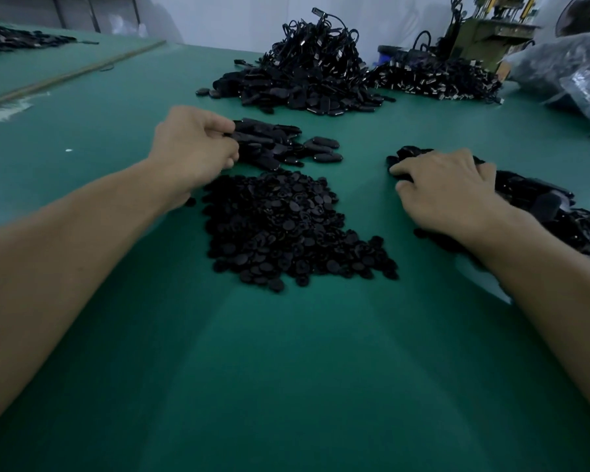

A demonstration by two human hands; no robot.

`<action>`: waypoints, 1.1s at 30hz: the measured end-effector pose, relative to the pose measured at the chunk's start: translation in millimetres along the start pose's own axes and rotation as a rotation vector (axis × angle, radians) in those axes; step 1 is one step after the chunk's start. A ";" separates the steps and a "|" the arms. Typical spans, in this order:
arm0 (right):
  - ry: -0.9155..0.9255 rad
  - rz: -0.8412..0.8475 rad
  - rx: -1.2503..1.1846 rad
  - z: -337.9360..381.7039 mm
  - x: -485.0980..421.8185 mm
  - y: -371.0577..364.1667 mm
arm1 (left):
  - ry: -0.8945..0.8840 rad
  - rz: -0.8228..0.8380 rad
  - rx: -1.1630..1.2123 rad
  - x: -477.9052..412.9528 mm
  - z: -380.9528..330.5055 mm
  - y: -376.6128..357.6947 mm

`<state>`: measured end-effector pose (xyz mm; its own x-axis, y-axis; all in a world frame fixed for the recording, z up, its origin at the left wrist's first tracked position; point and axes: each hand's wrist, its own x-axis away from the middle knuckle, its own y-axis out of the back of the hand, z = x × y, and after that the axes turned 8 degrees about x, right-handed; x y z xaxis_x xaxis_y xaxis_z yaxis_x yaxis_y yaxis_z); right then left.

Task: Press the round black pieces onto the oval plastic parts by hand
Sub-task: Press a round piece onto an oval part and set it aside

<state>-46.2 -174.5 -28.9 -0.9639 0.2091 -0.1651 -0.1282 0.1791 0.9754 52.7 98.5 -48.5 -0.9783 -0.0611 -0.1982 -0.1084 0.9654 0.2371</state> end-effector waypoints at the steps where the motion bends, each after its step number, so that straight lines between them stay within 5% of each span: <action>1: 0.004 -0.031 -0.011 0.1 -0.4 0.0 | -0.003 0.024 -0.059 -0.5 0.1 -0.9; 12: 0.042 -0.188 -0.333 -2.0 -0.5 0.4 | -0.109 0.210 -0.436 24.1 -22.6 -8.8; 19: 0.197 -0.361 -0.529 9.9 7.9 13.2 | -0.338 0.032 -0.332 35.3 -29.9 -7.4; 25: 0.438 -0.387 -0.768 28.6 25.9 16.1 | -0.294 0.245 -0.097 62.2 -48.8 -23.1; 33: 0.492 -0.532 -0.832 35.0 31.5 15.9 | -0.230 0.378 0.146 74.3 -54.3 -25.3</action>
<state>-70.4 -131.4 -23.7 -0.7030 -0.1417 -0.6970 -0.4933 -0.6088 0.6213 -26.8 55.7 -17.5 -0.8779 0.3438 -0.3333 0.2904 0.9357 0.2003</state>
